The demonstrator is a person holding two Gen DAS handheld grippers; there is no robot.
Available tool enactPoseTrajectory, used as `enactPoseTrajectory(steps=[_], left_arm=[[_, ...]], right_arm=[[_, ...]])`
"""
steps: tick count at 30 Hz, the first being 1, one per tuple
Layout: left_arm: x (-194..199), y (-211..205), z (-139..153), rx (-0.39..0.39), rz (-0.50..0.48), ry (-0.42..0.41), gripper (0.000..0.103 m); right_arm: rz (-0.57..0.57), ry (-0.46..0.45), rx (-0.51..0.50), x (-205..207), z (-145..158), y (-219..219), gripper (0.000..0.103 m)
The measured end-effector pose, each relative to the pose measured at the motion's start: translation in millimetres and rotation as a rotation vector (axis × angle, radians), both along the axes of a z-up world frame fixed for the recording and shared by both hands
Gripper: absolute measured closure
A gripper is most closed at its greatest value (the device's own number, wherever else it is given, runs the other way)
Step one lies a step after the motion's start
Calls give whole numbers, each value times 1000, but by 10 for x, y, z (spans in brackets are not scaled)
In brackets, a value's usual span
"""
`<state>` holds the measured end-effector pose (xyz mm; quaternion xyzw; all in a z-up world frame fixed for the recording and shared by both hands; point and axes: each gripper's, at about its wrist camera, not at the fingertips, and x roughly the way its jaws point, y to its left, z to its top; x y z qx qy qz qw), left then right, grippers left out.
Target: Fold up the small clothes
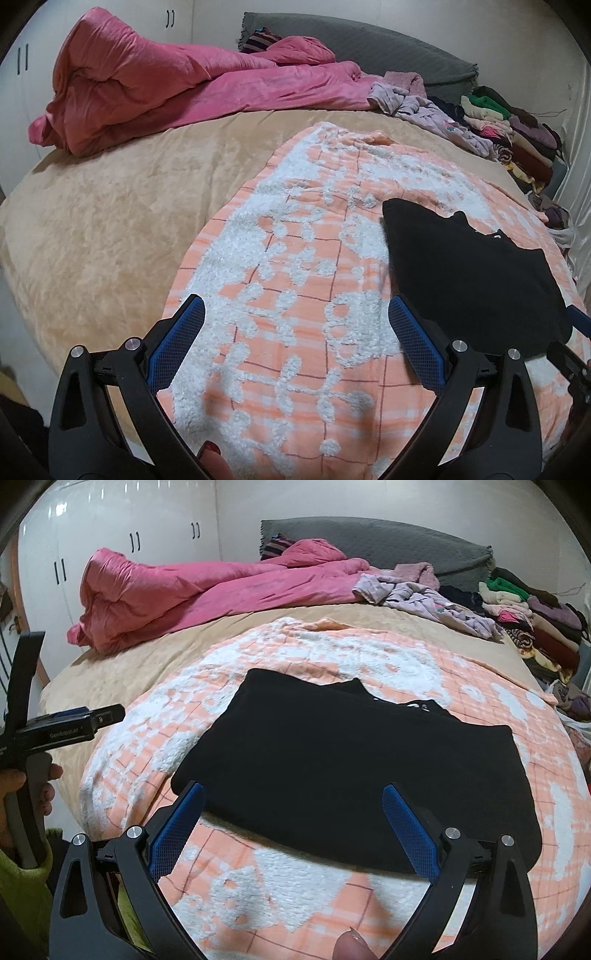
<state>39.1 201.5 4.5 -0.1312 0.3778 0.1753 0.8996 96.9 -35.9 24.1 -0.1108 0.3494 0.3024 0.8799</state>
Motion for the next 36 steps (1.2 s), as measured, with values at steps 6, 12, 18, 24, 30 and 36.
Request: enactPoseTrajectory(steps=[6, 12, 18, 24, 30, 36], left_arm=[[29, 9, -66, -6, -3, 17, 10], [83, -1, -119, -6, -8, 31, 10], [114, 0, -135, -6, -9, 37, 10], [194, -11, -163, -4, -14, 43, 10], [282, -31, -186, -3, -23, 51, 10], [376, -50, -202, 9, -26, 55, 10]], right_arm=[[33, 10, -26, -34, -114, 128, 7], [61, 19, -51, -75, -241, 258, 7], [83, 13, -83, -102, -346, 364, 7], [98, 3, -119, -105, -464, 452, 7], [114, -21, -171, -92, -594, 550, 7], [119, -28, -209, -40, -737, 631, 7]])
